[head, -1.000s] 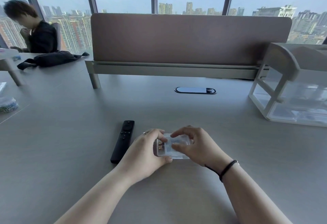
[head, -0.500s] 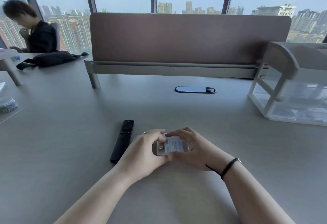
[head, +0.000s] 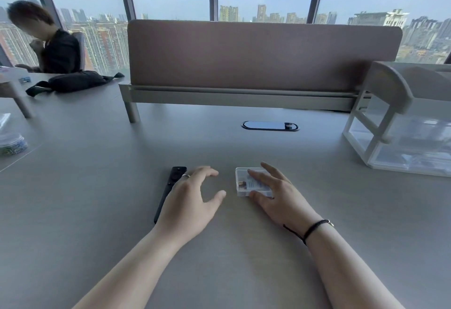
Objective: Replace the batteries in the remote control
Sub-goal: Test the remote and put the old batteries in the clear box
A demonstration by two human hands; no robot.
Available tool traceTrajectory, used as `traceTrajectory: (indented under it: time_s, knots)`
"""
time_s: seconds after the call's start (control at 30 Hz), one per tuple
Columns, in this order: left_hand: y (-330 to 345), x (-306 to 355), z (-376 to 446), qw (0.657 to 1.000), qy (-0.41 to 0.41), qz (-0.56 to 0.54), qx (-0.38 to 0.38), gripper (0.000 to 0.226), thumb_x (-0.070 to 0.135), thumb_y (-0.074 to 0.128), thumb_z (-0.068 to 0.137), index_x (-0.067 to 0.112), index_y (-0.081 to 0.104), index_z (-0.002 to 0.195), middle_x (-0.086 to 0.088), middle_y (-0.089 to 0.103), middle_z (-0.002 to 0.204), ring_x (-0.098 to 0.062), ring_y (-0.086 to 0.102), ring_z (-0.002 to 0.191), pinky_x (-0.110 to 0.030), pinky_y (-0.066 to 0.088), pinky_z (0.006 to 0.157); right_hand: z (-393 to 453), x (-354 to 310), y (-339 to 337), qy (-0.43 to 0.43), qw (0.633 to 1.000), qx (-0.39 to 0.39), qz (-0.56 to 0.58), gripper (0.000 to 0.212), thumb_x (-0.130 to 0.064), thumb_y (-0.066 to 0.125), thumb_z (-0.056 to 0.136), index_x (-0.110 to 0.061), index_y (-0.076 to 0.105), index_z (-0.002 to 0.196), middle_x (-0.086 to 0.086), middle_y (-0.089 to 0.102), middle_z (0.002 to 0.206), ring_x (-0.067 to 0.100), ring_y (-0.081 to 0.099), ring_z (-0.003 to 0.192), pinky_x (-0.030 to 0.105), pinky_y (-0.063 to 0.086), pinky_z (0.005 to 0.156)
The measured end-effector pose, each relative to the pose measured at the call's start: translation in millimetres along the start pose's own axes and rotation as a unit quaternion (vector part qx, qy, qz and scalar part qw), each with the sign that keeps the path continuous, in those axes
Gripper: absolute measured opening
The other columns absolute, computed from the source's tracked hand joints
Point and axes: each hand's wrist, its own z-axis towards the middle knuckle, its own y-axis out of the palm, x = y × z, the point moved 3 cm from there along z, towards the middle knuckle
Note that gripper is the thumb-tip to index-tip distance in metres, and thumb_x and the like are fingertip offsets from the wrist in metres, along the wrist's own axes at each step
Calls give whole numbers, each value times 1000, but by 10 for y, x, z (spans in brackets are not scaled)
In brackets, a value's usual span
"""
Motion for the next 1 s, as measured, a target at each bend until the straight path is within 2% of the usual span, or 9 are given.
traceTrajectory:
  time_s: [0.07, 0.13, 0.3, 0.4, 0.53, 0.73, 1.0]
  knots:
    - [-52, -42, 38, 999, -26, 21, 41, 35, 32, 77, 79, 24, 66, 111, 10, 64, 118, -12, 58, 113, -22, 41, 86, 1, 3, 13, 1, 1000, 8, -3, 52, -39, 64, 90, -47, 48, 139, -18, 25, 160, 10, 34, 143, 34, 39, 112]
    - [-107, -118, 75, 995, -72, 44, 58, 38, 35, 75, 79, 23, 63, 114, 4, 65, 117, -20, 60, 110, -27, 42, 82, 1, -1, 22, -1, 1000, 13, -1, 52, -39, 64, 90, -47, 49, 139, -18, 26, 160, 10, 34, 144, 34, 39, 112]
    - [-145, -298, 102, 976, -190, 108, -11, 57, 48, 69, 81, 22, 52, 129, -2, 54, 132, -25, 50, 124, -36, 42, 92, 11, 6, 24, 0, 1000, 19, 2, 53, -39, 65, 89, -46, 49, 139, -17, 26, 160, 10, 34, 143, 32, 39, 112]
    - [-120, -293, 91, 974, -179, 132, -36, 43, 44, 67, 83, 22, 58, 118, 1, 55, 131, -24, 50, 122, -36, 43, 91, 3, 7, 32, 5, 1000, 22, 3, 53, -41, 65, 89, -48, 48, 139, -20, 26, 160, 8, 34, 143, 34, 40, 111]
    - [-89, -227, 52, 979, -150, 128, -42, 20, 33, 66, 85, 28, 62, 104, 9, 55, 123, -17, 52, 116, -31, 43, 78, -7, -4, 35, 8, 1000, 25, -5, 53, -43, 64, 89, -48, 47, 139, -22, 25, 159, 8, 35, 142, 32, 41, 110]
    - [1, -89, -9, 986, -114, 116, -43, 19, 36, 67, 82, 32, 61, 99, 14, 54, 118, -13, 57, 110, -29, 43, 74, -10, -23, 29, 0, 1000, 25, -12, 53, -44, 62, 90, -48, 46, 140, -20, 24, 160, 8, 30, 145, 31, 38, 111]
    - [1, -115, 15, 984, -130, 121, -25, 20, 44, 65, 82, 34, 58, 98, 14, 55, 116, -12, 59, 104, -31, 47, 73, 4, -10, 40, 7, 1000, 19, -21, 54, -45, 62, 90, -47, 45, 142, -18, 24, 161, 10, 26, 147, 32, 34, 115]
